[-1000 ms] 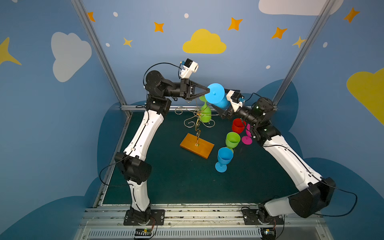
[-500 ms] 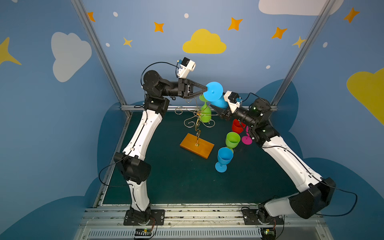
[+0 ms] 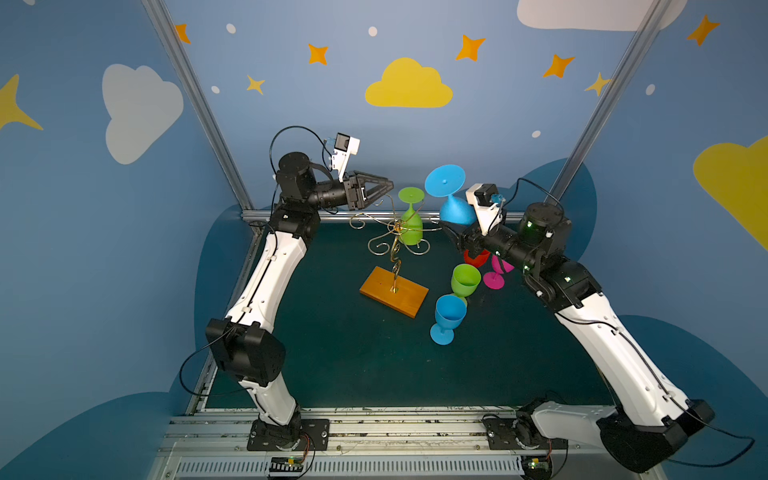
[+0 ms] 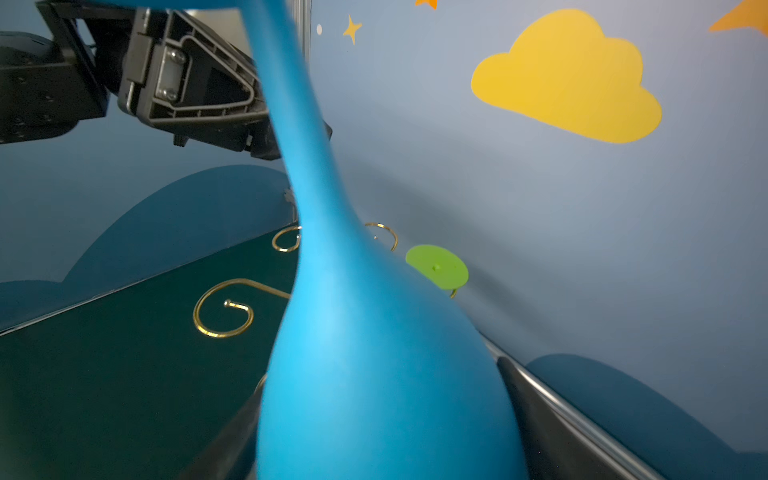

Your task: Take the wine glass off the wine glass rack

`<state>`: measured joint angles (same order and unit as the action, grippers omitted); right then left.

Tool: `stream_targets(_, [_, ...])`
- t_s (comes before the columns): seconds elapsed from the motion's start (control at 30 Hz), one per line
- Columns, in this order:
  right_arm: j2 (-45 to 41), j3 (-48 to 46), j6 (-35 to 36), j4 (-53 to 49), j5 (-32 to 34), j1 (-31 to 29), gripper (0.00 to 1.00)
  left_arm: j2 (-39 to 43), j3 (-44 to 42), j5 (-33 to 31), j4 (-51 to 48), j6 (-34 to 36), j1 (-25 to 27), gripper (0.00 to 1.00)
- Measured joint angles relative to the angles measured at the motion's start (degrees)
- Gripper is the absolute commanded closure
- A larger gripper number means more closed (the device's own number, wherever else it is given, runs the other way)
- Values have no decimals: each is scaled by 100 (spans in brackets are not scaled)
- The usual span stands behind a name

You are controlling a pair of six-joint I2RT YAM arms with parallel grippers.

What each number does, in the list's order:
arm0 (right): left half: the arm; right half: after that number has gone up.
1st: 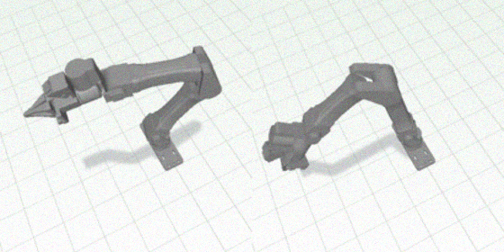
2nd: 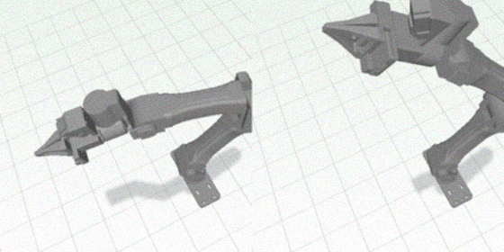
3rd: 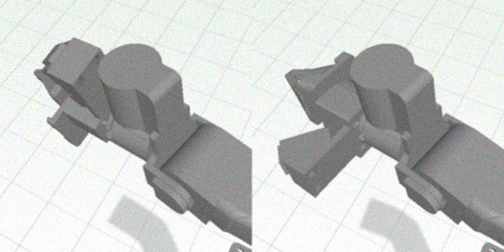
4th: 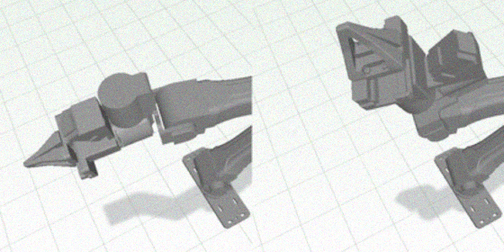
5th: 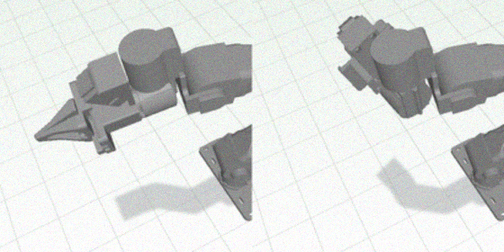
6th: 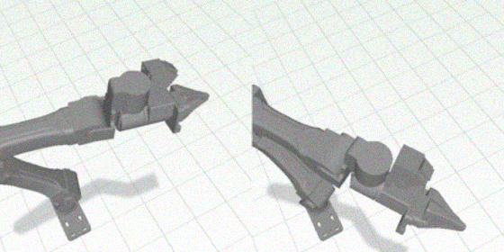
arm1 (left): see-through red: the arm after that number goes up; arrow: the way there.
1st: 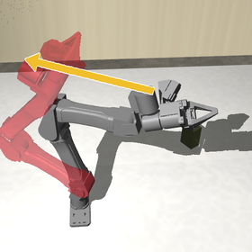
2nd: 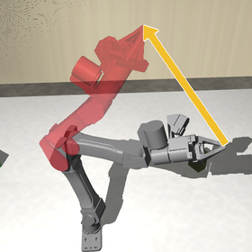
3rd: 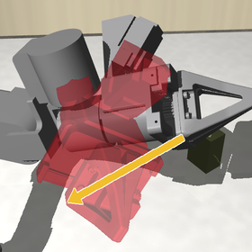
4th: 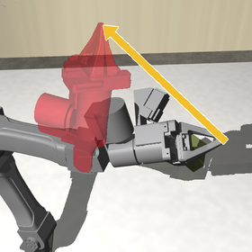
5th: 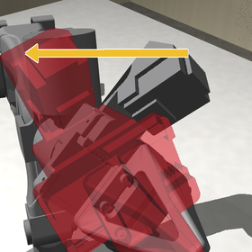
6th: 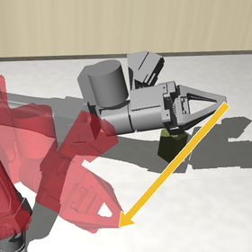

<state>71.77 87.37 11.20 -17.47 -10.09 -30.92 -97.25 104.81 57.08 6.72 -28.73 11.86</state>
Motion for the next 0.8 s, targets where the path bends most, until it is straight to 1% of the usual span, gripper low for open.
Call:
stream_targets(0.07, [2,190,-105,-444,120,-44,71,367,-522,-420,-28,1134,157,42])
stream_targets(0.17, [31,422,-247,-925,184,-96,72,772,-1080,-826,129,2485,398,43])
stream_targets(0.27, [177,734,-378,-1368,210,-151,74,1088,-1617,-1139,501,3558,590,44])
stream_targets(0.33, [319,922,-428,-1565,199,-208,75,1228,-1904,-1342,721,4083,667,45])
stream_targets(0.43, [518,1088,-501,-1803,192,-315,76,1309,-2149,-1602,977,4658,752,46])
stream_targets(0.5, [623,1132,-525,-1921,164,-372,76,1325,-2205,-1738,1073,4911,793,47])
stream_targets(0.67, [935,1320,-640,-2216,33,-492,78,1427,-2251,-1954,1180,5359,896,49])
stream_targets(0.8, [1080,1488,-664,-2409,-28,-601,79,1554,-2297,-2039,1231,5587,973,52])
